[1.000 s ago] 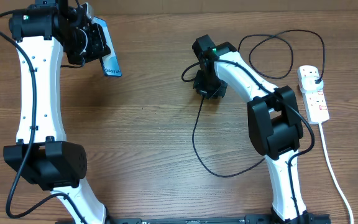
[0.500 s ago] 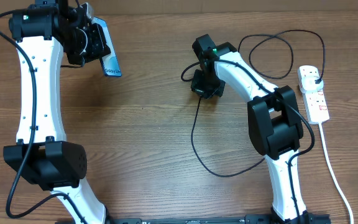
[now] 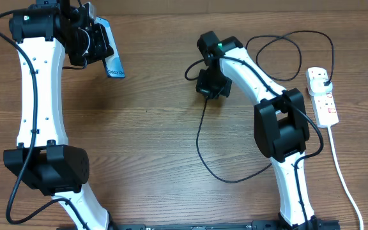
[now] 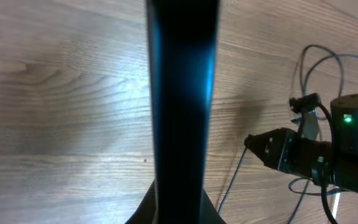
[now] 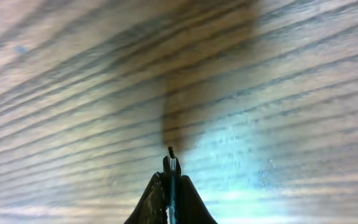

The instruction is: Plug charger to phone and switch on socket

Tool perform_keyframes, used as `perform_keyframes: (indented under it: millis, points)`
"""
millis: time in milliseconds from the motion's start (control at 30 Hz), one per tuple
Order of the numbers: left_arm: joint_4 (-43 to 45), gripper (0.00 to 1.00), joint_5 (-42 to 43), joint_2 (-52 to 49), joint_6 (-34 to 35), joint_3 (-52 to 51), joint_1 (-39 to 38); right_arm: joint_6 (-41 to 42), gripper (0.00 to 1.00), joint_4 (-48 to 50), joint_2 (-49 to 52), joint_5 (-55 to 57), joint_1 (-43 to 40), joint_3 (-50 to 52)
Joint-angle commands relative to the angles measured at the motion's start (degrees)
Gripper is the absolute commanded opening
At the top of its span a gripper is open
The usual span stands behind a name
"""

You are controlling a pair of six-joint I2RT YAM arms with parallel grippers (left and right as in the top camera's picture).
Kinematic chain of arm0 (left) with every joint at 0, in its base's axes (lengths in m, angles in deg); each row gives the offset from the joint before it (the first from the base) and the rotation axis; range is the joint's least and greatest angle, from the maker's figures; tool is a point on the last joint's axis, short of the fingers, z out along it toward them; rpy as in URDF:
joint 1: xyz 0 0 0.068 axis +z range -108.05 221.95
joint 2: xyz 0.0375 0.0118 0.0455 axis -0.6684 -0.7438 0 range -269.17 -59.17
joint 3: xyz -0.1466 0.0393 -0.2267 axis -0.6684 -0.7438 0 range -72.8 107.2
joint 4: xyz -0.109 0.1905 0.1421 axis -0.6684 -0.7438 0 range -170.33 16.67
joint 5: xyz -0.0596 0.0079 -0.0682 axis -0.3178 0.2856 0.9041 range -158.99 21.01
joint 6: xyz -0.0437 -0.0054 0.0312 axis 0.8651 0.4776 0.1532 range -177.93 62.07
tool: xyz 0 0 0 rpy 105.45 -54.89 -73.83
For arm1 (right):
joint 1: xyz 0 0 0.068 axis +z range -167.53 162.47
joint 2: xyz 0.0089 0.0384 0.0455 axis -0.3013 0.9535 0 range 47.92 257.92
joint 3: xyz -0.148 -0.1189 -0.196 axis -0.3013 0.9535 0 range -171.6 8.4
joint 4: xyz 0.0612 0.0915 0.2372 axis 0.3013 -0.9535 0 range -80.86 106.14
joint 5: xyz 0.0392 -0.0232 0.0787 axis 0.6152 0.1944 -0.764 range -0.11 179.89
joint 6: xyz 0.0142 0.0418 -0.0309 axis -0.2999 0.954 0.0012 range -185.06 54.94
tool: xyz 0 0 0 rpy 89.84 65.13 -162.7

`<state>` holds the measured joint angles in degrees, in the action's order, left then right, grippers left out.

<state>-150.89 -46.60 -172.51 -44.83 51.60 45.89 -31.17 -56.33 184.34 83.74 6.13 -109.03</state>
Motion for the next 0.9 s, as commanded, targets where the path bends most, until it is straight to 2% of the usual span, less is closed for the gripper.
perform_keyframes:
  millis: [0,100,233,300,367,433,600,700,867]
  points:
    - [3.5,0.04,14.2,2.0,-6.5,1.3,-0.2,-5.8,0.04,-3.0,0.2,-5.2,0.1,-6.4]
    - [9.5,0.04,29.8,2.0,-9.3,1.3,-0.2,-10.4,0.04,-6.3,-1.4,-13.4,0.1,-11.0]
    - [19.6,0.04,44.9,2.0,-9.2,1.3,-0.1,-16.9,0.04,-6.5,-7.2,-23.6,0.1,-12.6]
    - [25.6,0.04,51.0,2.0,-7.0,1.3,0.1,-18.2,0.04,-6.5,-10.3,-25.6,0.1,-12.6]
    - [33.9,0.04,54.3,2.0,0.7,1.3,0.5,-21.0,0.04,-6.4,-15.0,-28.3,0.1,-12.6]
    - [37.4,0.04,55.9,2.0,3.9,1.3,0.5,-22.6,0.04,-6.3,-18.3,-30.0,0.2,-12.6]
    - [44.8,0.04,67.3,2.0,9.9,1.3,0.5,-24.5,0.04,-5.7,-26.4,-31.6,0.3,-12.6]
    - [45.2,0.04,68.2,2.0,13.4,1.3,0.5,-28.0,0.04,-4.7,-28.9,-39.1,0.3,-12.6]
    - [44.7,0.04,68.2,2.0,13.9,1.3,0.5,-30.8,0.04,-4.8,-29.1,-46.7,0.3,-12.5]
